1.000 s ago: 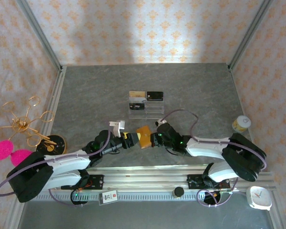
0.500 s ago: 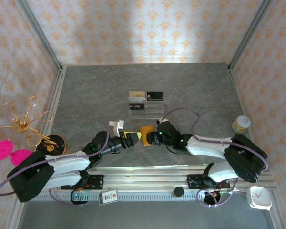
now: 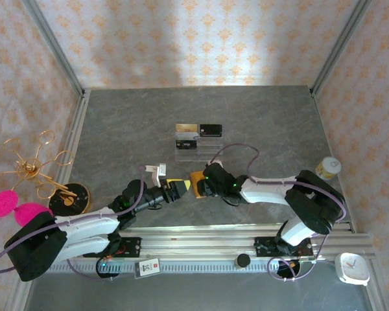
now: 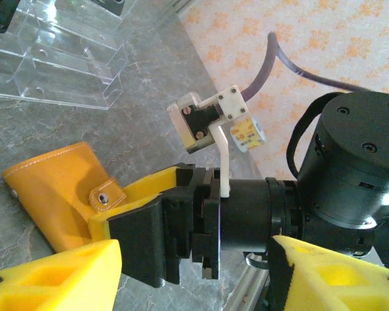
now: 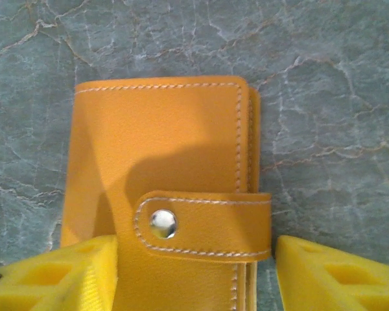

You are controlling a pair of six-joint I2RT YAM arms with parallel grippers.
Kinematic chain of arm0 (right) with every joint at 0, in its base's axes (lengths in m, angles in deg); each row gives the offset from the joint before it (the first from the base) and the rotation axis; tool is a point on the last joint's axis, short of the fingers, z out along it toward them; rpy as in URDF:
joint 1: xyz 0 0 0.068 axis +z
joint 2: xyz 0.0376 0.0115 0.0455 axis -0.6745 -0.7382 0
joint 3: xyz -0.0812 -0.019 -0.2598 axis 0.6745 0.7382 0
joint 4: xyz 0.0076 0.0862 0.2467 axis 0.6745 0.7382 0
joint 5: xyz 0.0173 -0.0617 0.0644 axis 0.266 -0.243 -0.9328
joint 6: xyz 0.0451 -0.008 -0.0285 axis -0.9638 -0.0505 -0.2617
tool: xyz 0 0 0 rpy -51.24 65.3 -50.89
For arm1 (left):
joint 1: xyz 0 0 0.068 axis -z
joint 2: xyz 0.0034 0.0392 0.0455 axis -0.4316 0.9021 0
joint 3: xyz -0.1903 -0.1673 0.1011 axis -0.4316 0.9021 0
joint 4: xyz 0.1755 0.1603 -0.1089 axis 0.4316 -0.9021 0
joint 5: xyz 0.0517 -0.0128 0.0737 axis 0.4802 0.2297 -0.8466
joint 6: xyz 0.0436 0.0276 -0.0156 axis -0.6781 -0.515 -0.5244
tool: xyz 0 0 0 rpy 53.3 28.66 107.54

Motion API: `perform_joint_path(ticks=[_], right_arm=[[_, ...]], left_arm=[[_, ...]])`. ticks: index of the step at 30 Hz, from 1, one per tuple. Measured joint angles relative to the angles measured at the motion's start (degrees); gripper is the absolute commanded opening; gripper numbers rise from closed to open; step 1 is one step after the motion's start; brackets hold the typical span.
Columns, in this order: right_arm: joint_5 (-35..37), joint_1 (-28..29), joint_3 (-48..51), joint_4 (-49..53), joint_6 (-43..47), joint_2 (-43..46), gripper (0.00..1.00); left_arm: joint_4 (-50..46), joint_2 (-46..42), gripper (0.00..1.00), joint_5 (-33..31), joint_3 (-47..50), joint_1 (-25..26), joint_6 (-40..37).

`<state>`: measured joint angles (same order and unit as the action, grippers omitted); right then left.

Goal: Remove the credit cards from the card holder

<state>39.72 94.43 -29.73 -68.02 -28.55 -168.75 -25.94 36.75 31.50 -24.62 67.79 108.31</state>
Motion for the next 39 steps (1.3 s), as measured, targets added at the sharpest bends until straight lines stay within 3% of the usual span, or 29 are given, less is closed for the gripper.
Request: perform_joint_path(ticks=[8,12,18,24,30,39], right_arm=[[0.3,0.7,-0.7,-2.8,-0.2,-0.6,0.0],[-1.2,0.7,1.1,-4.3,0.9,2.7,0.0],[-6.9,-0.7,4.4,-5.7,2.6,11.0,0.0],[-12.8,-4.6,6.0,-9.1,2.7,19.1,0.0],[-18.3,-4.9,7.0,-12.5,1.2,24.6,0.0],[-20.6,-4.9,7.5,-15.1,-1.4,29.7,0.0]], left_arm=[[0.0,0.9,0.6,0.0,0.0,0.0,0.0],[0.0,0.9,0.57,0.3,0.0,0.0,0.0],[2.0,0.7,0.64,1.2,0.6,-1.1,0.0],[5.4,-2.1,0.67,2.7,1.7,-2.3,0.0],[8.3,-4.1,0.67,3.7,1.7,-2.6,0.0],[9.4,-5.4,0.67,3.9,1.8,-3.3,0.0]])
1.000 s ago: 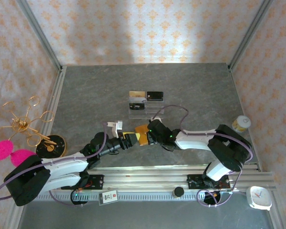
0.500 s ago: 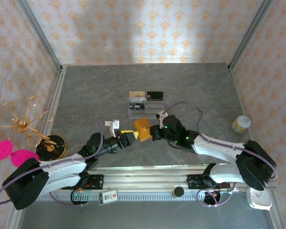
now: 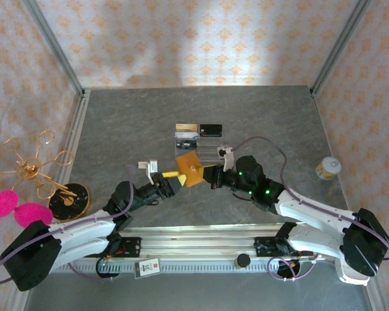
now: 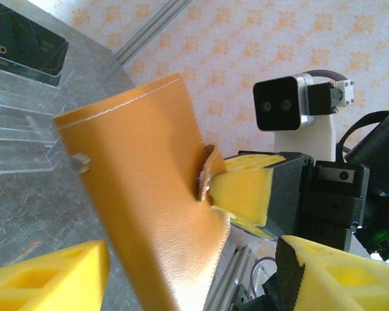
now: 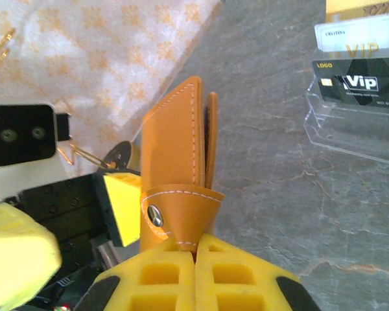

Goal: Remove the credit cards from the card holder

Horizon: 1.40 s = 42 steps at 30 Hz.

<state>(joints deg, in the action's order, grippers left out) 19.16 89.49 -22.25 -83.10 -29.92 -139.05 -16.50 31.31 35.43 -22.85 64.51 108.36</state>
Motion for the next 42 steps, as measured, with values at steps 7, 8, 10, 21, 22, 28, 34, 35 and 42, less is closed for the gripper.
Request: perform_joint_path(ticks=[7,8,10,21,22,28,34,35,42], right_arm=[[0.1,0.0,0.2,-0.5,-0.9,3.0,0.0],[-0.2,0.0,0.3,-1.1,-1.1,2.9,0.0],[-1.0,0.0,0.9,-2.4,-1.5,2.9,0.0],[-4.0,0.9,1.4,-7.8,-2.9,-1.3,0.0],[-3.8,0.9,1.4,-7.9,-3.1,-1.6,0.0],[-1.8,0.9,0.6,-6.9,-4.4,-3.4,0.22],[9.6,1.9,-4.0,5.5,-7.8,-3.9,0.55],[12.2,2.5,-4.8,7.6,-8.4,-3.4,0.56],[25.6,7.7,-11.8,12.9,-10.3,-3.2,0.56]], left_arm=[[0.0,-2.4,0.59,0.0,0.0,0.0,0.1],[0.2,-2.4,0.57,0.2,0.0,0.0,0.2],[0.9,-1.8,0.56,0.9,0.0,-0.1,0.1],[6.7,2.8,0.3,3.0,0.1,-0.4,1.9],[6.8,2.9,0.28,3.0,0.2,-0.5,1.8],[6.4,3.5,0.0,2.4,0.5,-0.9,1.9],[-5.0,3.2,0.0,-4.4,-4.7,2.4,-1.0],[-7.4,3.1,0.0,-6.5,-6.2,3.5,-1.9],[-18.6,4.5,0.0,-16.3,-11.4,8.7,-5.4]])
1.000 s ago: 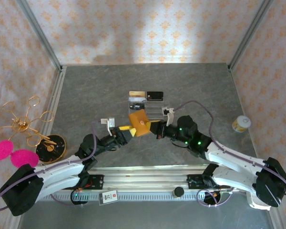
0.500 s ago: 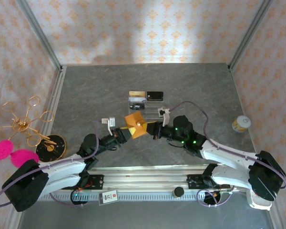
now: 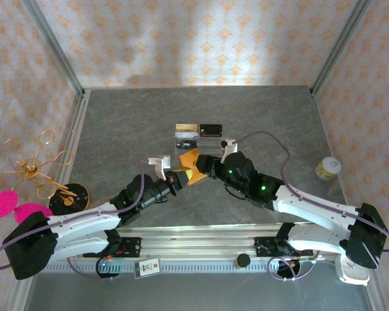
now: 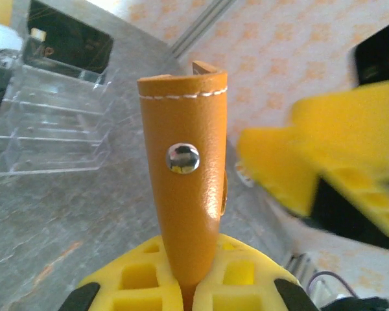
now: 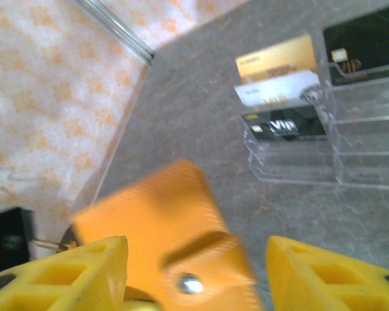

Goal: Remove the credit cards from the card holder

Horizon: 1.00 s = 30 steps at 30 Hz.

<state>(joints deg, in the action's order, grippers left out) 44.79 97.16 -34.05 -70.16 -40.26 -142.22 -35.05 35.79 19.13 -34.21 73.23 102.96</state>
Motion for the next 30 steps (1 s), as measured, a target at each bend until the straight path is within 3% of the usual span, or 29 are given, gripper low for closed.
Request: perform_joint_path(ticks=[4,12,19,30], right_arm=[[3.0,2.1,-3.1,0.7,0.1,-2.6,0.48],[4.0,2.7,-5.4,4.4,1.1,-9.4,0.51],[3.9,2.7,-5.5,6.2,2.4,-12.4,0.48],[4.9,3.8,-6.4,6.4,4.8,-14.6,0.08]], left_arm=[[-3.4,1.4,0.0,-3.0,-1.1,0.8,-1.1],[-4.3,1.3,0.0,-5.1,-1.3,1.1,-2.1],[-5.7,0.8,0.0,-5.3,-1.3,1.1,-2.1],[-8.6,0.3,0.0,-5.2,-1.3,1.1,-2.1]])
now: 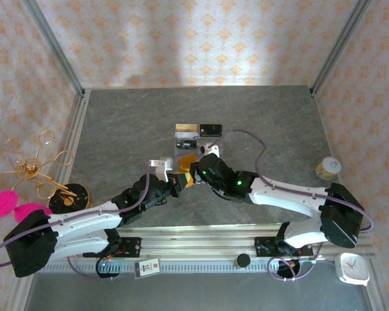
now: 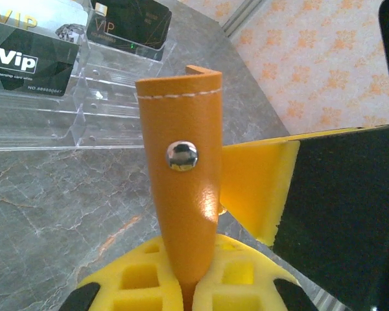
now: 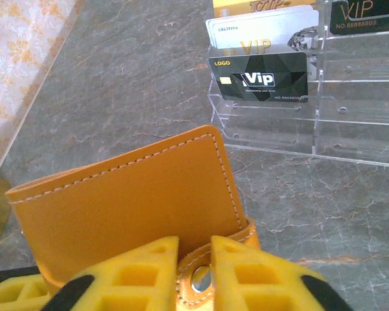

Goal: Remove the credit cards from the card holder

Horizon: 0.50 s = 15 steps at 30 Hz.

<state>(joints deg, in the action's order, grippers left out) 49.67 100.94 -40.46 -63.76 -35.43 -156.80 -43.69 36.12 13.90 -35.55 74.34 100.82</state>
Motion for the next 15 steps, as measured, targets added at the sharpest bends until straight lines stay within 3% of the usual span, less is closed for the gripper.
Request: perform_joint_path(ticks=[1,2,9,15], right_arm=[[0.3,0.0,0.0,0.0,0.0,-0.1,0.01],[1.3,-0.1,0.0,0.4,0.2,-0.1,0.0],[4.7,-2.4,2.0,2.1,0.9,-0.9,0.0],[2.7,-5.6,7.8,0.9,0.9,0.9,0.0]], left_arm=[[-0.2,0.0,0.0,0.0,0.0,0.0,0.0],[-0.3,-0.1,0.0,0.0,0.0,0.0,0.0],[0.2,-1.1,0.0,0.2,0.0,0.0,0.3],[2.6,-0.2,0.0,4.3,1.6,-1.6,2.2]])
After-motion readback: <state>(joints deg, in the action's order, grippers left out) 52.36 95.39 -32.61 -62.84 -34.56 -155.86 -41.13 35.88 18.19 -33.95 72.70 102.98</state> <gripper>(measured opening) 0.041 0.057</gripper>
